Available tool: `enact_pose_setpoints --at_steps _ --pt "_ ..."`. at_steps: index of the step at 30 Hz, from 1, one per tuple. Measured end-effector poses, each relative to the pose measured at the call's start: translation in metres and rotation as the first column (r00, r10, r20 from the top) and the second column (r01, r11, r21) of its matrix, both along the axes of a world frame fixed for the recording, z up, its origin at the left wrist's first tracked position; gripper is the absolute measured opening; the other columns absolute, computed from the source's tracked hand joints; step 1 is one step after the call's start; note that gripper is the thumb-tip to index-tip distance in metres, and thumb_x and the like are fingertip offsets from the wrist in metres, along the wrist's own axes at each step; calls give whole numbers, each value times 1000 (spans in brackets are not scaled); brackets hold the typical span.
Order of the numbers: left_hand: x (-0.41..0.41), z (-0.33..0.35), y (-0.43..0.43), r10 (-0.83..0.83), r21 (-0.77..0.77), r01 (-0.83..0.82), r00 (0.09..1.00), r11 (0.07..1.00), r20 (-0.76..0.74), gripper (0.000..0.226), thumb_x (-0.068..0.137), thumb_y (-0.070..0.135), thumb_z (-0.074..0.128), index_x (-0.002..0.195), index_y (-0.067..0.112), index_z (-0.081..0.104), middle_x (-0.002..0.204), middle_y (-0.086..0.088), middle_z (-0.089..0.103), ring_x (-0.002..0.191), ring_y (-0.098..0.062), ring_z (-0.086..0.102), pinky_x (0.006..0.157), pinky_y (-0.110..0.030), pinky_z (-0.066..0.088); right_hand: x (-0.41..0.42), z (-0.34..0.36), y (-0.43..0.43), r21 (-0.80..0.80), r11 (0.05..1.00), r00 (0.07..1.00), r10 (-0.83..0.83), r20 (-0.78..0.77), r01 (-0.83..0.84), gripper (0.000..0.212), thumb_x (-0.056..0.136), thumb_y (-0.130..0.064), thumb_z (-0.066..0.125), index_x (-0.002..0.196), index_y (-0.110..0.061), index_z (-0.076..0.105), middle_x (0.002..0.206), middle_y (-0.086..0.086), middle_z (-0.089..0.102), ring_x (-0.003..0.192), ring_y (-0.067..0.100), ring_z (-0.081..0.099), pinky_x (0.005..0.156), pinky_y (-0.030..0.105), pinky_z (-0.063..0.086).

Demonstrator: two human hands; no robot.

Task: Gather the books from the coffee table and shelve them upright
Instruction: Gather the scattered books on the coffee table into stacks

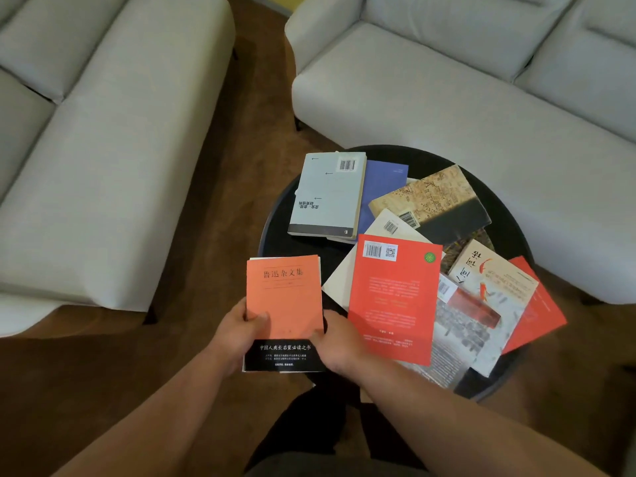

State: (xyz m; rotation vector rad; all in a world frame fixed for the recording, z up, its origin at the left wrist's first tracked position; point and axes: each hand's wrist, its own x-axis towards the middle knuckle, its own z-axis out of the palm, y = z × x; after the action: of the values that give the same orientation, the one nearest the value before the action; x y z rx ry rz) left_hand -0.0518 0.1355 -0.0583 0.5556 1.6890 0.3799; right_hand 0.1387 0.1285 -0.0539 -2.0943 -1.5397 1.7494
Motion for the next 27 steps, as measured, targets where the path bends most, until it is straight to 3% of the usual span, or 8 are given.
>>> enact_pose_setpoints --at_steps 7,10,13,15,18,20,23,27 --pt "7 -6 -1 6 13 -5 996 1000 -90 17 103 19 51 120 18 53 113 -8 67 101 -27 65 92 -50 55 -9 -1 -7 69 997 999 -33 32 30 25 97 -12 47 122 -11 54 117 8 65 105 26 62 82 31 46" --pt "9 -7 1 -26 27 28 996 999 -91 23 104 21 50 126 15 49 114 -5 65 99 -20 63 79 -38 55 -9 10 -6 27 999 999 -28 -32 29 29 97 -17 49 126 -14 45 110 2 64 97 21 62 79 31 47" --pt "7 -6 -1 -64 58 70 993 996 -100 22 104 18 51 125 21 47 114 1 63 97 -14 62 69 -28 50 11 23 -7 53 996 994 -69 -89 74 42 97 -21 54 137 -20 46 126 -1 64 109 18 64 83 30 55" --pt "5 -5 -4 -43 117 62 986 991 -160 29 101 14 54 124 31 49 111 6 63 99 -16 64 74 -31 54 40 34 -5 208 954 977 -211 -41 215 40 98 -18 56 138 -18 55 131 -1 64 108 15 62 83 23 50" --pt "8 -3 -8 3 162 29 980 986 -198 35 99 13 58 126 33 54 110 6 67 100 -19 67 80 -40 60 95 34 2 459 833 879 -434 196 309 37 95 -23 63 131 -14 58 128 5 60 117 22 57 94 31 44" --pt "10 -2 -8 -6 168 42 978 985 -207 35 99 14 58 127 35 54 110 6 67 99 -20 67 83 -44 60 121 21 11 388 838 810 -507 294 384 49 89 -38 71 129 -14 55 127 9 57 121 30 54 101 43 46" --pt "12 0 -6 -17 169 53 978 984 -208 33 99 13 57 123 35 54 109 5 68 101 -23 67 87 -49 59 138 -6 19 230 884 822 -464 331 407 61 77 -58 73 122 -21 55 116 5 66 107 31 66 93 52 55" --pt "8 -4 -3 -77 125 106 973 986 -218 33 100 13 56 129 29 52 113 2 67 97 -21 68 85 -46 59 135 0 29 245 830 815 -548 187 502 38 84 -33 78 114 -19 59 108 0 69 99 28 69 89 43 55"
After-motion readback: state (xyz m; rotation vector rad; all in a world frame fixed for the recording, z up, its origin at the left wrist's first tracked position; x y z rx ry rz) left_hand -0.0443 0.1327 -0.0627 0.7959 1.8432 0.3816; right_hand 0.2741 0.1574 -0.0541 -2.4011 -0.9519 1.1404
